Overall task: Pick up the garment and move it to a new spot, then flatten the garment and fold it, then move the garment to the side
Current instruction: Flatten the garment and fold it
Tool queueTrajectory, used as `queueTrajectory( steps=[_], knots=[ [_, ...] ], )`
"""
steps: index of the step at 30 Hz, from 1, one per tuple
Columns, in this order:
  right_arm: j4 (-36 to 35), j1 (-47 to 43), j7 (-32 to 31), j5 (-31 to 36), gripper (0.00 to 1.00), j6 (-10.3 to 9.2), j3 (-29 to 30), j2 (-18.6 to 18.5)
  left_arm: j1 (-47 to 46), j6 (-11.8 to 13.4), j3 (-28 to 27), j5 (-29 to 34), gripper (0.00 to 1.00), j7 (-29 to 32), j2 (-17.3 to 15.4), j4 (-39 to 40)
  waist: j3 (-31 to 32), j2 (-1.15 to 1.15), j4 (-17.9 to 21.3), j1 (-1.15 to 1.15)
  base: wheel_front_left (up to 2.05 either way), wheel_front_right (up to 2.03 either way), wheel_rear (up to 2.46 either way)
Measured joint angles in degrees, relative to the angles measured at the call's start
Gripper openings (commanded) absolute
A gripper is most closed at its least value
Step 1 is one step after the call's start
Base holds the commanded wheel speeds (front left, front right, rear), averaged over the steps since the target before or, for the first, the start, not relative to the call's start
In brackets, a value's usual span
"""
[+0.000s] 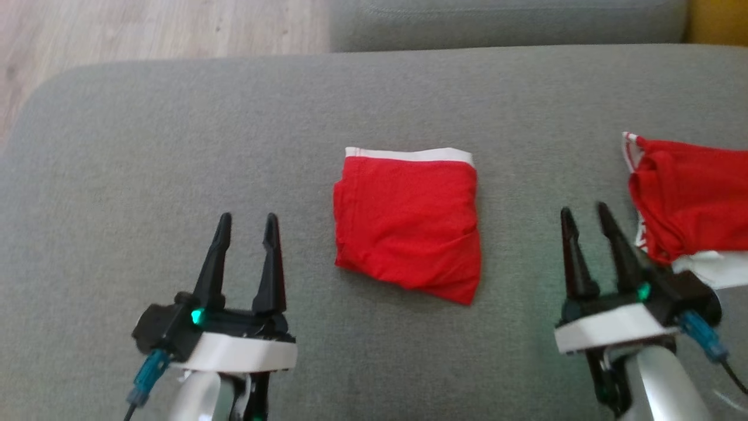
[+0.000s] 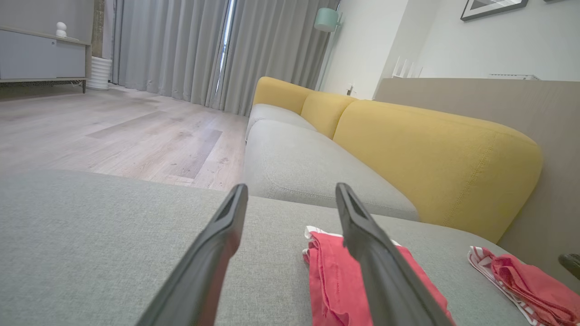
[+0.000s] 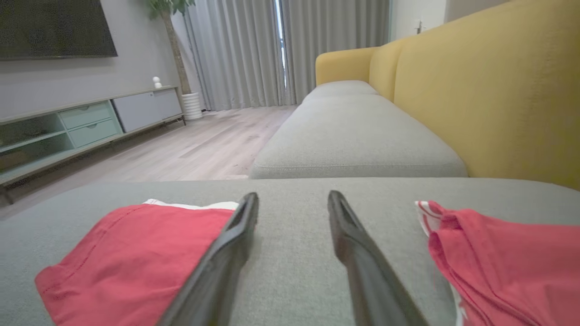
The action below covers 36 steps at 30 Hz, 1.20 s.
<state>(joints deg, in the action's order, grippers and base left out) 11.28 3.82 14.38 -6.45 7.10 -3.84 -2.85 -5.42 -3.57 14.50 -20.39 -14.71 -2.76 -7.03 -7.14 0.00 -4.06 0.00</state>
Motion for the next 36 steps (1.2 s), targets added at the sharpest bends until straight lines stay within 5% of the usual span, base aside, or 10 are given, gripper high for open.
queueTrajectory(
  steps=[6, 17, 23, 31, 36],
  knots=[
    [2.1, 7.7, -0.8, 1.8, 0.00, 0.00, -3.5, 0.0, -1.6, -0.1, 1.0, -0.4, 1.00, 0.0, 0.0, -0.1, -2.4, 0.00, -3.0, 0.00, 0.00, 0.00, 0.00],
    [26.6, 21.9, -8.2, -0.7, 0.00, 0.00, -6.5, -0.4, -4.1, 0.0, 2.8, -0.9, 1.00, 0.0, 0.0, 0.1, -7.1, 0.00, -9.9, 0.01, 0.00, 0.00, 0.00],
    [34.9, 25.8, -4.3, 0.5, 0.00, 0.00, -6.4, -0.5, -4.3, 0.0, 3.9, -1.5, 1.00, 0.0, 0.1, -0.1, -7.5, 0.00, -11.8, 0.01, 0.00, 0.00, 0.00],
    [33.2, 30.8, -1.3, -6.8, 0.00, 0.00, -18.6, -1.0, -4.4, 0.1, 4.4, -2.1, 1.00, 0.0, 0.1, -0.5, -7.3, 0.00, -12.7, 0.01, 0.00, 0.00, 0.00],
    [38.8, 30.5, -4.5, -10.5, 0.00, 0.00, -25.4, -1.1, -4.9, 0.5, 5.6, -2.8, 1.00, 0.0, 0.1, -1.0, -7.1, 0.00, -13.8, 0.01, 0.00, 0.00, 0.00]
  ],
)
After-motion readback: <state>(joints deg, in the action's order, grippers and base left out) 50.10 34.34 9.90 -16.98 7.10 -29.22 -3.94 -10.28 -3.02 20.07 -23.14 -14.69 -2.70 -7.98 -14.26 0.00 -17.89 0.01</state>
